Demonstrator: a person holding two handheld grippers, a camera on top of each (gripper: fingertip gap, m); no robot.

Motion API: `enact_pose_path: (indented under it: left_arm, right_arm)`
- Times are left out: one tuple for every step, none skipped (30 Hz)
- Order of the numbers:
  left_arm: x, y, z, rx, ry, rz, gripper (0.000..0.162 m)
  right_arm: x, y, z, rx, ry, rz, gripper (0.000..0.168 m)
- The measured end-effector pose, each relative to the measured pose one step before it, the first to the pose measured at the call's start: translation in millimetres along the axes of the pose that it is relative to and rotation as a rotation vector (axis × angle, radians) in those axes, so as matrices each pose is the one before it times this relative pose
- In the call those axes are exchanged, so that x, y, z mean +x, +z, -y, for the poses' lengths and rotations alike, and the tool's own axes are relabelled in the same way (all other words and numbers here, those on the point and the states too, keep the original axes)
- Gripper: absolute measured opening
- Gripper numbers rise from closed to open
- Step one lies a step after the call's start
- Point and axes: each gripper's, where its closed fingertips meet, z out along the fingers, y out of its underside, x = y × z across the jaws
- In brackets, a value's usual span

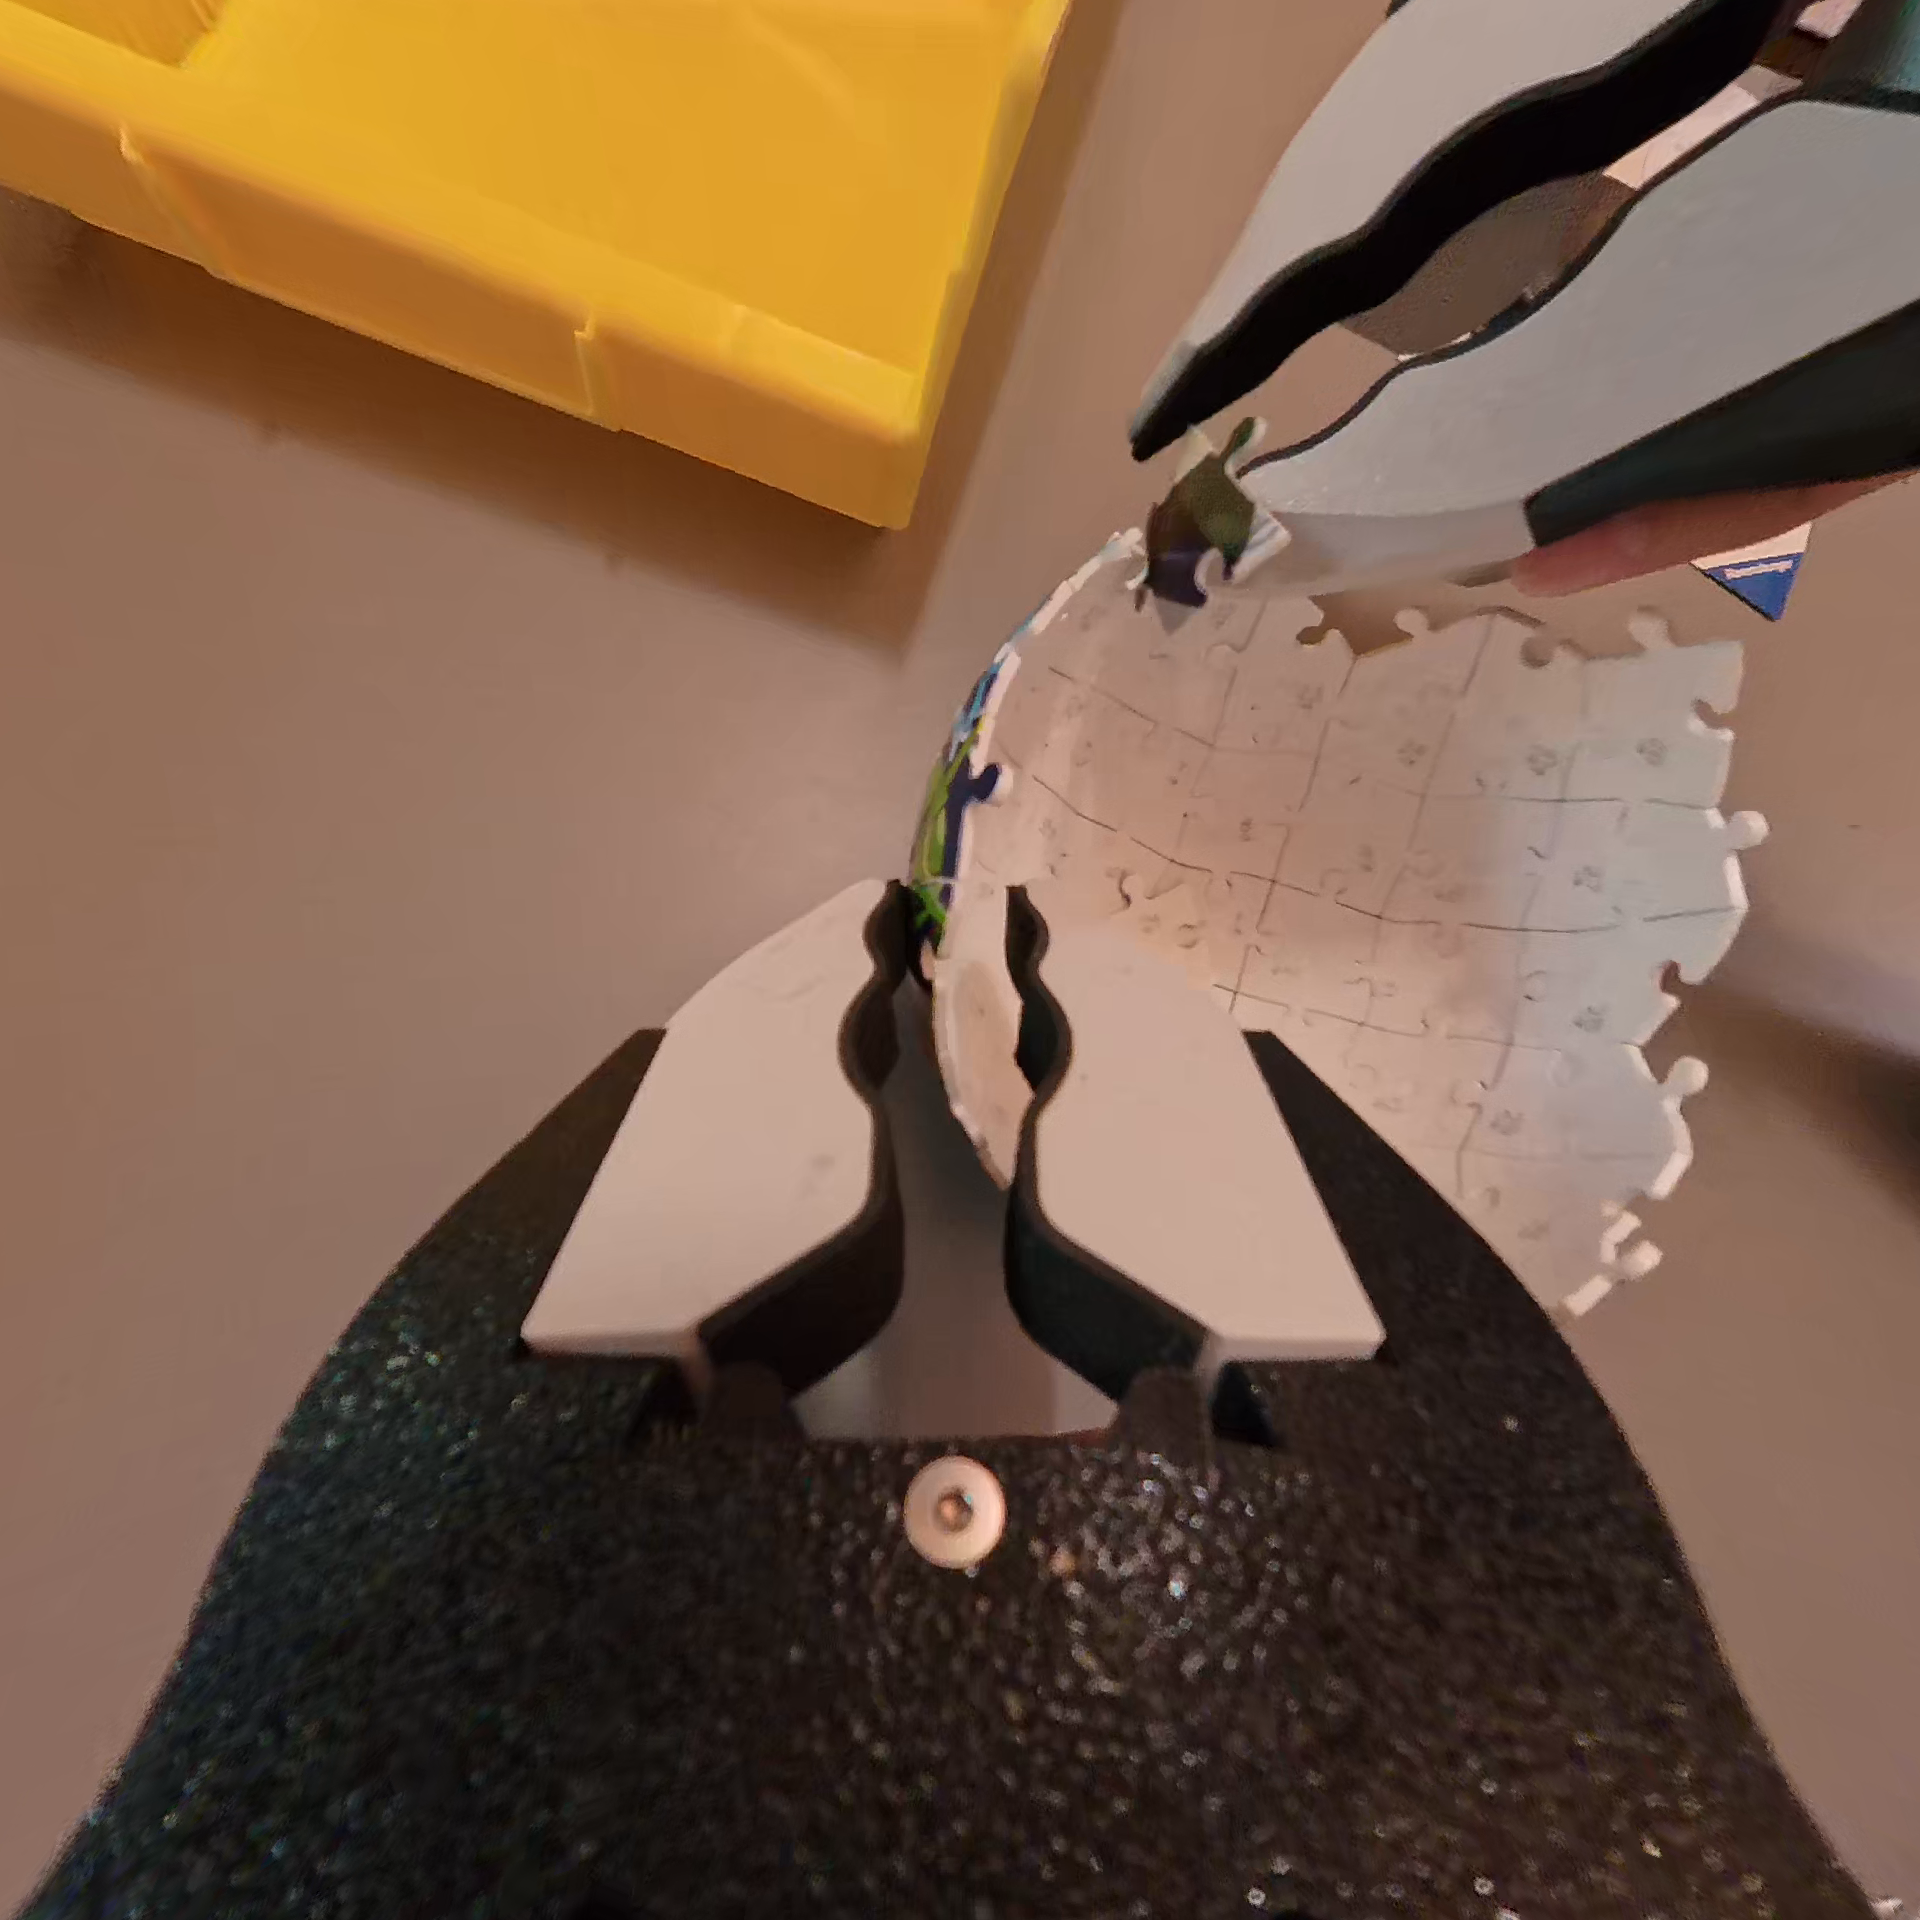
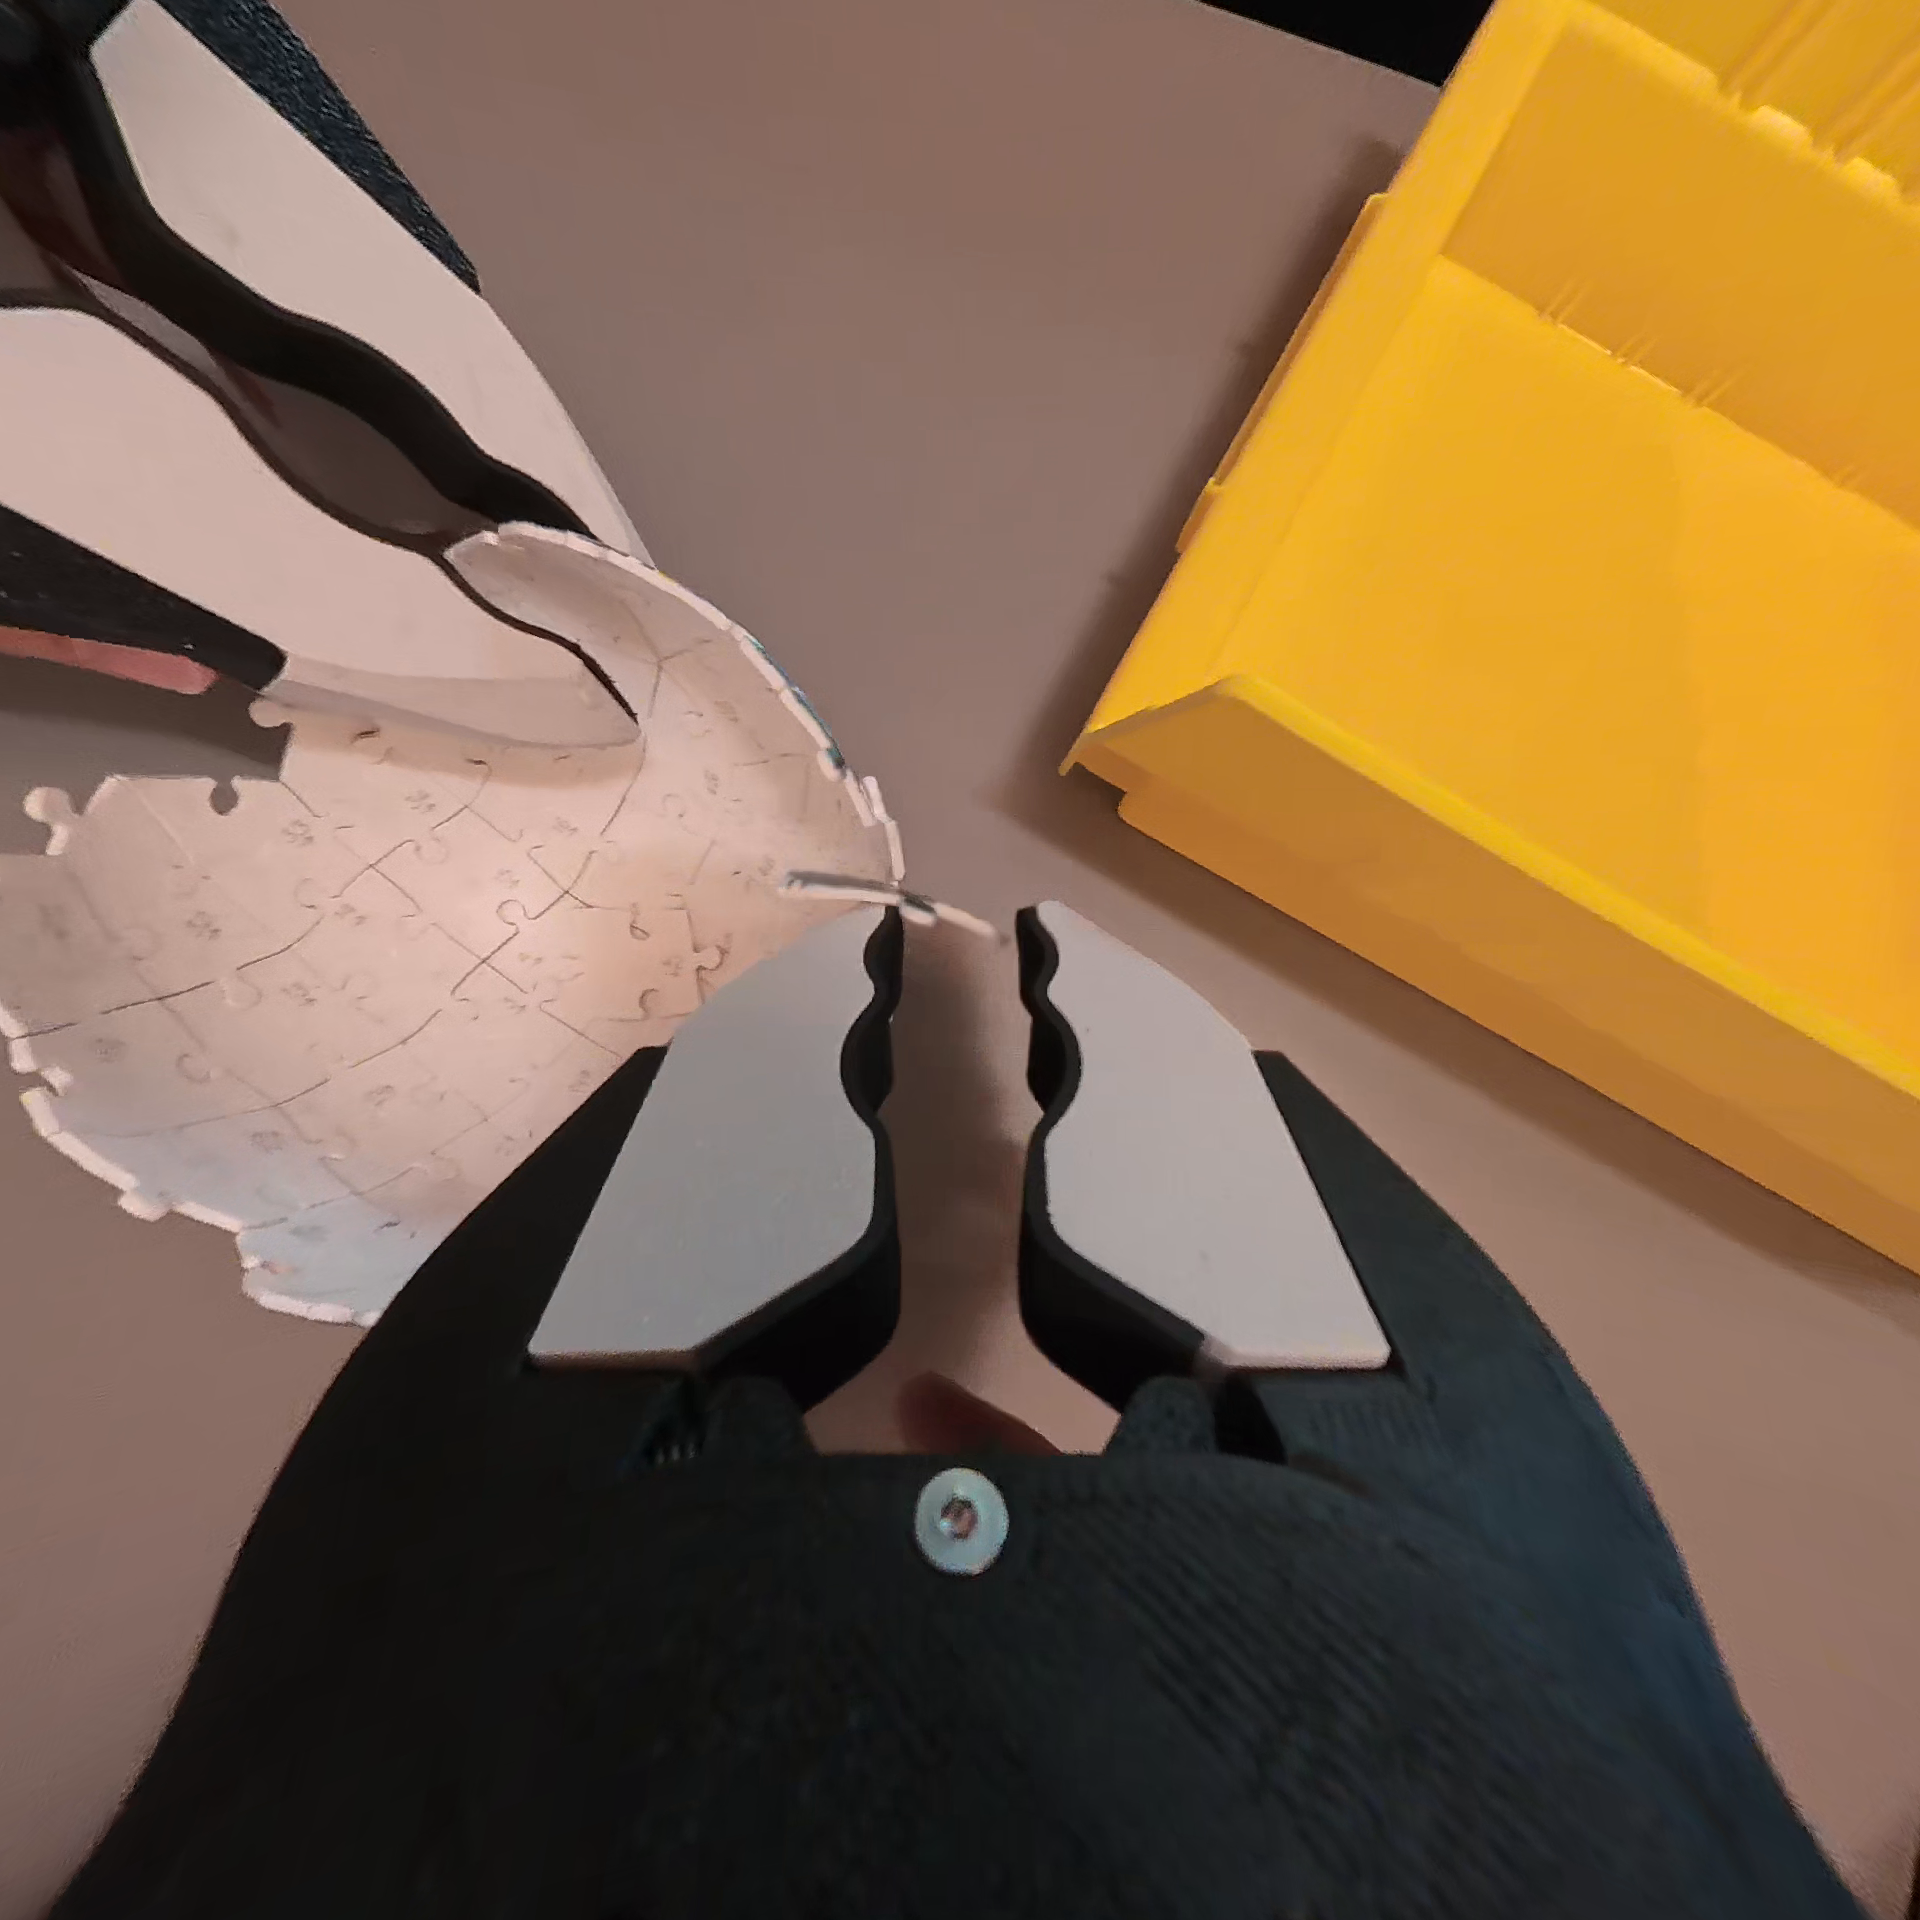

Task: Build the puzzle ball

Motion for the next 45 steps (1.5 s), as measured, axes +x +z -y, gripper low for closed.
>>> enact_pose_path:
  left_arm:
    - [-0.11,0.11,-0.02,-0.0006,-0.0015,0.0004,0.018]
    - [-0.25,0.14,-0.16,-0.0007,-0.0001,0.0012,0.017]
    - [-0.13,0.06,-0.05,-0.0005,-0.0009,-0.0002,0.018]
    - [0.22,-0.11,0.11,0.0005,-0.0022,-0.002,0.017]
    - [0.29,-0.02,0.27,0.0012,-0.0025,-0.0029,0.018]
    - [0.4,-0.09,0.3,0.0016,-0.0012,-0.0026,0.018]
    - [0.05,0.0,0.07,0.0009,0.0001,-0.001,0.018]
    - [-0.23,0.17,-0.1,-0.0002,-0.0001,0.001,0.017]
    - [-0.22,0.12,0.07,0.0004,-0.0011,0.0005,0.017]
    - [0.05,-0.02,0.22,0.0015,0.0004,-0.001,0.017]
    - [0.19,-0.12,0.07,0.0018,0.0016,-0.0011,0.017]
    - [-0.05,-0.18,0.04,0.0003,0.0032,0.001,0.017]
    - [-0.01,-0.24,-0.11,0.0003,0.0058,0.0014,0.015]
    - [0.28,-0.38,0.24,0.0018,0.0049,0.0007,0.015]
    - [-0.16,-0.31,0.16,0.0008,0.0058,0.0024,0.013]
    - [-0.65,-0.43,0.1,0.0004,0.0102,0.0055,0.011]
    - [-1.05,-0.22,0.04,0.0015,0.0145,0.0086,0.007]
    - [-0.82,0.22,-0.14,0.0011,0.0169,0.0077,0.005]
    - [-0.35,0.44,-0.5,-0.0017,0.0161,0.0052,0.004]
    - [0.07,0.58,-0.63,-0.003,0.0098,0.0026,0.004]
    - [0.24,0.32,0.11,0.0005,0.0028,0.0014,0.004]
    - [0.59,0.03,0.57,0.0034,0.0004,-0.0007,0.004]
    - [0.45,-0.06,0.47,0.0025,0.0006,-0.0019,0.004]
    - [0.33,-0.07,0.26,0.0014,0.0013,-0.0014,0.004]
    - [0.19,-0.09,0.11,0.0011,0.0002,-0.0014,0.004]
    - [0.15,0.04,0.15,0.001,-0.0018,-0.0023,0.004]
    - [0.13,0.1,0.04,0.0003,-0.002,-0.0027,0.004]
    - [-0.11,0.18,-0.04,-0.0002,-0.0006,-0.0023,0.004]
    - [0.01,0.3,-0.29,-0.0009,0.0014,-0.0024,0.004]
    - [0.05,0.32,-0.44,-0.0016,0.0021,-0.0031,0.004]
    - [0.18,0.16,-0.18,-0.0011,0.0009,-0.0022,0.004]
    - [-0.05,0.06,0.09,0.0003,0.0006,-0.0005,0.004]
    - [0.21,0.12,0.33,0.0021,0.0022,-0.0005,0.004]
    - [0.13,0.13,0.23,0.0027,0.0031,-0.0005,0.004]
    - [-0.07,0.22,-0.18,0.0006,0.0015,0.0,0.004]
    - [0.13,0.17,-0.11,-0.0002,0.0012,-0.0024,0.005]
    - [0.68,0.29,-0.1,0.0,-0.0004,-0.0064,0.007]
    - [0.58,0.22,-0.15,-0.0005,-0.0049,-0.0053,0.011]
    - [0.2,0.14,-0.26,-0.0018,-0.0063,-0.0033,0.014]
    - [0.03,-0.06,-0.48,-0.0044,-0.0056,-0.0018,0.015]
    - [-0.16,-0.25,-0.64,-0.0046,-0.005,-0.0022,0.015]
    - [0.27,-0.29,-0.17,-0.0014,-0.0068,-0.0053,0.016]
    - [0.76,-0.1,0.0,0.0004,-0.0066,-0.0093,0.016]
    - [1.02,0.16,0.25,0.0018,-0.0047,-0.0092,0.012]
    - [0.54,0.23,0.21,0.0017,-0.0022,-0.0037,0.01]
  right_arm:
    - [0.28,-0.07,0.42,0.0015,-0.0143,-0.0053,0.012]
    - [-0.97,0.06,0.33,0.0022,-0.0134,0.0024,0.012]
    - [-2.17,0.26,0.25,0.0019,-0.012,0.0121,0.013]
    - [-1.64,0.39,-0.11,-0.0023,-0.0138,0.0109,0.013]
    - [-0.05,0.36,-0.14,-0.0033,-0.0162,-0.002,0.012]
    - [-0.24,0.25,-0.17,-0.001,-0.0138,-0.0018,0.015]
    - [-0.32,-0.02,-0.12,-0.0019,-0.0093,-0.0001,0.015]
    - [0.19,-0.29,-0.14,0.0002,-0.005,-0.0018,0.014]
    - [-0.03,-0.48,0.43,0.0031,-0.0088,-0.0007,0.015]
    - [-0.13,-0.52,-0.29,-0.0002,-0.0135,-0.0014,0.017]
    - [0.22,-0.82,-0.98,-0.005,-0.0147,-0.0042,0.019]
    - [0.06,-1.61,-2.28,-0.0173,-0.0192,-0.0049,0.024]
    - [-0.28,-2.18,-3.48,-0.0268,-0.026,-0.0072,0.028]
    - [-0.58,-2.75,-2.26,-0.0188,-0.031,-0.011,0.03]
    - [-0.09,-3.57,-0.32,-0.0074,-0.0273,-0.017,0.031]
    - [0.11,-3.85,1.8,0.0046,-0.0186,-0.0172,0.032]
    - [-0.99,-4.0,3.26,0.0137,-0.0104,-0.007,0.035]
    - [-1.55,-3.99,4.4,0.0218,-0.0008,0.0003,0.037]
    - [-1.03,-3.61,5.57,0.0303,0.0076,-0.0006,0.037]
    - [-1.2,-2.88,5.66,0.0335,0.011,0.0039,0.037]
    - [-1.69,-1.84,4.3,0.0271,0.0122,0.0104,0.037]
    - [-1.98,-0.96,2.04,0.0152,0.011,0.015,0.037]
    - [-1.77,-0.06,0.26,0.005,0.0032,0.0137,0.038]
    - [-1.66,0.66,-1.07,-0.0021,0.0003,0.0095,0.04]
    - [-1.37,1.34,-1.47,-0.0094,-0.0005,0.0052,0.041]
    - [-1.41,1.69,-1.95,-0.0154,-0.0026,0.0031,0.043]
    - [-0.41,1.83,-1.93,-0.0186,-0.0069,-0.0045,0.044]
    - [0.48,2.1,-0.81,-0.0134,-0.0113,-0.0126,0.045]
    - [-1.18,2.5,-0.19,-0.0079,-0.0087,-0.0014,0.047]
    - [-2.33,3.03,-0.07,-0.006,-0.0063,0.0101,0.047]
    - [-0.72,3.22,0.17,-0.0043,-0.0044,0.0026,0.046]
    - [0.97,3.06,-0.18,-0.0051,-0.003,-0.0079,0.046]
    - [1.55,2.79,-0.95,-0.0079,-0.0023,-0.0098,0.046]
    - [1.35,2.77,-1.68,-0.0097,-0.0027,-0.0054,0.045]
    - [0.77,2.65,-1.97,-0.0086,0.0023,-0.001,0.043]
    - [0.99,2.58,-2.45,-0.0103,0.0111,-0.0008,0.04]
    - [0.92,2.34,-3.19,-0.0145,0.0153,0.0002,0.037]
    - [0.78,1.57,-2.76,-0.0129,0.0121,-0.0009,0.035]
    - [0.45,0.78,-1.59,-0.0044,0.0088,-0.0032,0.033]
    - [-0.67,0.2,-0.17,0.0034,0.0054,0.0017,0.029]
    - [-2.08,-0.11,0.12,0.0052,0.0042,0.0102,0.025]
    - [-2.76,-0.29,0.09,0.0036,0.0,0.0159,0.02]
    - [-1.82,-0.21,0.52,0.0064,-0.004,0.0085,0.018]
    - [-0.77,0.26,1.45,0.0119,-0.006,-0.0008,0.018]
    - [-0.8,0.44,1.8,0.0139,-0.0078,0.0001,0.02]
